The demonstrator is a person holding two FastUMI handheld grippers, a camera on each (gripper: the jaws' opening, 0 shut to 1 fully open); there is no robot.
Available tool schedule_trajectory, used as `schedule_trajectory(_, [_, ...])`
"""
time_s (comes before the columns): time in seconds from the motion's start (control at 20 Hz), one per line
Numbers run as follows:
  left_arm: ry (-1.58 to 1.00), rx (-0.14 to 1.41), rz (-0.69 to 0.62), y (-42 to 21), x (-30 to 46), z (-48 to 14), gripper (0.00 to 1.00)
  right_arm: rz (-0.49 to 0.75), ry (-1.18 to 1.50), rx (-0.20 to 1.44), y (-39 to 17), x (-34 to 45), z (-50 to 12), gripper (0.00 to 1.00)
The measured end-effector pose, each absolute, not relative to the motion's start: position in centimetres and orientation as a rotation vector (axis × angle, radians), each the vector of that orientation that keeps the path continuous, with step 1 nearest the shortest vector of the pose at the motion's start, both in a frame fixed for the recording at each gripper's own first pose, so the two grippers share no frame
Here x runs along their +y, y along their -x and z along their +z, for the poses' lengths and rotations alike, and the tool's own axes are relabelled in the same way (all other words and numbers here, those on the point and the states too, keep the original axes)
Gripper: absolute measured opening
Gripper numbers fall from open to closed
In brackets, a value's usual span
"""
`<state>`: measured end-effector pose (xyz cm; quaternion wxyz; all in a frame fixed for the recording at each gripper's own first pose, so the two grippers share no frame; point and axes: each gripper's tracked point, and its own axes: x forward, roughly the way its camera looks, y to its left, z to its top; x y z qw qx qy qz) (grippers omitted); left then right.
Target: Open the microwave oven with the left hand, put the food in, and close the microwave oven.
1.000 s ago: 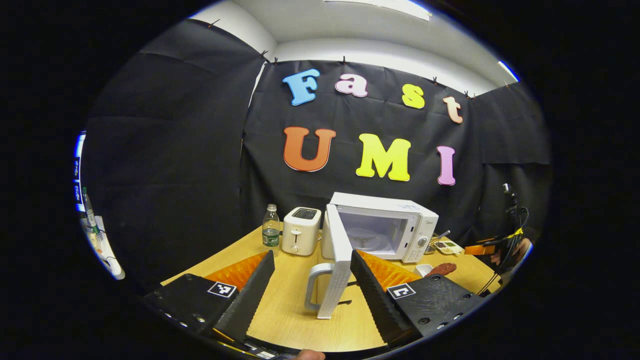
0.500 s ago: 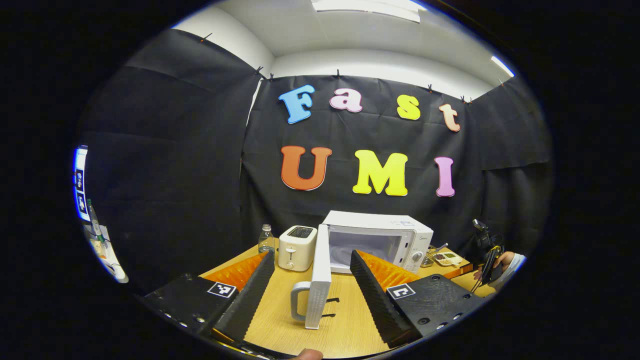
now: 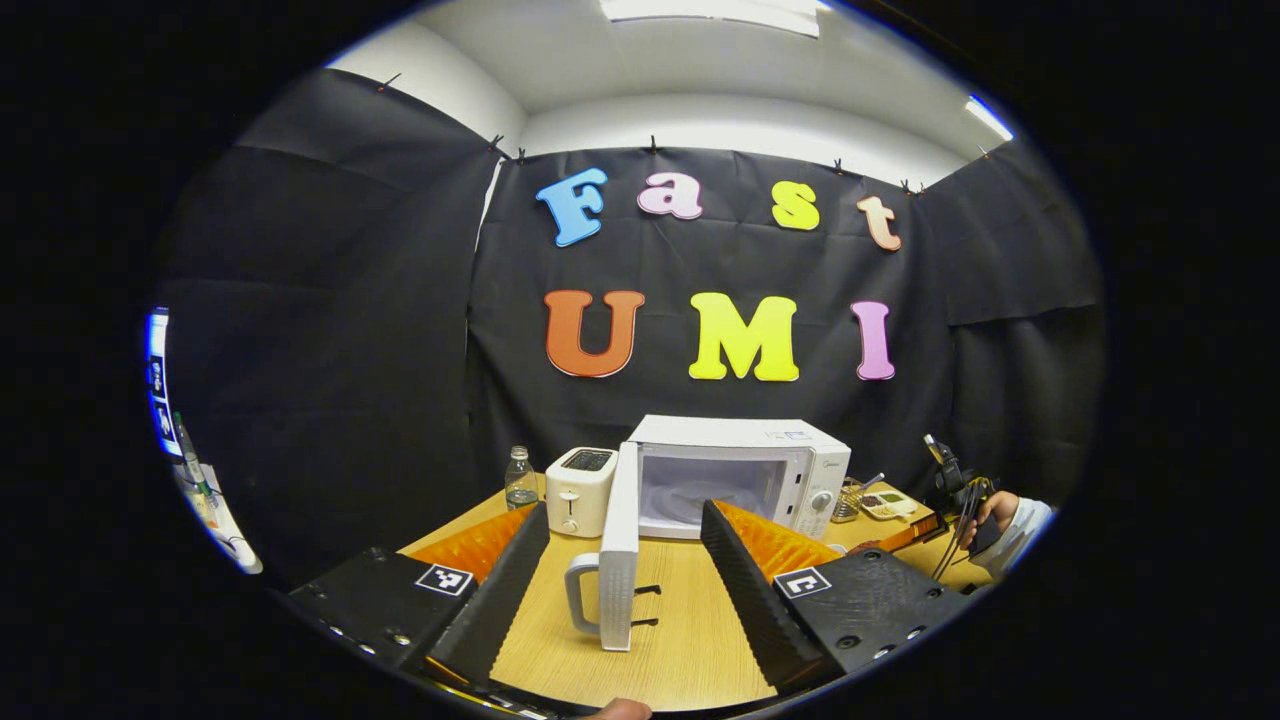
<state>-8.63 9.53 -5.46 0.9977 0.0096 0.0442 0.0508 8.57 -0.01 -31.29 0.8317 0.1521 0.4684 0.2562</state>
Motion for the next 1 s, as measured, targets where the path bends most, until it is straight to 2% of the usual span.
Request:
schedule_trajectory(0.05, [-0.023, 0.082, 0.098, 8.8, 9.5, -5.3, 0.81, 0.551, -0.328, 0.991, -8.3, 0.3, -31.1, 0.12])
schedule_trajectory(0.1, [-0.027, 0.078, 0.098, 8.8, 9.5, -5.1, 0.81, 0.559, -0.325, 0.988, -7.9, 0.6, -30.9, 0.18])
schedule_trajectory(0.15, [-0.028, 0.074, 0.095, 9.0, 9.5, -5.0, 0.81, 0.560, -0.313, 0.986, -7.5, 0.7, -30.6, 0.05])
schedule_trajectory(0.2, [-0.027, 0.067, 0.087, 9.1, 9.4, -4.9, 0.81, 0.560, -0.294, 0.977, -7.1, 0.8, -30.2, 0.05])
schedule_trajectory(0.25, [-0.025, 0.064, 0.080, 9.3, 9.3, -4.8, 0.81, 0.555, -0.268, 0.961, -6.8, 0.8, -29.8, 0.12])
schedule_trajectory(0.3, [-0.023, 0.063, 0.076, 9.6, 9.2, -4.8, 0.93, 0.555, -0.239, 0.941, -6.4, 0.9, -29.2, 0.12])
schedule_trajectory(0.8, [0.007, 0.045, 0.029, 11.0, 8.3, -3.3, 0.93, 0.528, 0.057, 0.648, -1.9, 5.7, -20.5, 0.12])
schedule_trajectory(0.85, [0.016, 0.043, 0.020, 11.1, 8.2, -3.2, 0.93, 0.520, 0.087, 0.607, -1.9, 6.6, -20.0, 0.03])
schedule_trajectory(0.9, [0.022, 0.044, 0.014, 11.2, 8.0, -3.0, 0.93, 0.512, 0.107, 0.569, -2.1, 7.7, -19.5, 0.12])
schedule_trajectory(1.0, [0.021, 0.045, 0.007, 11.1, 7.8, -3.1, 0.93, 0.505, 0.136, 0.506, -2.6, 10.2, -19.0, 0.12])
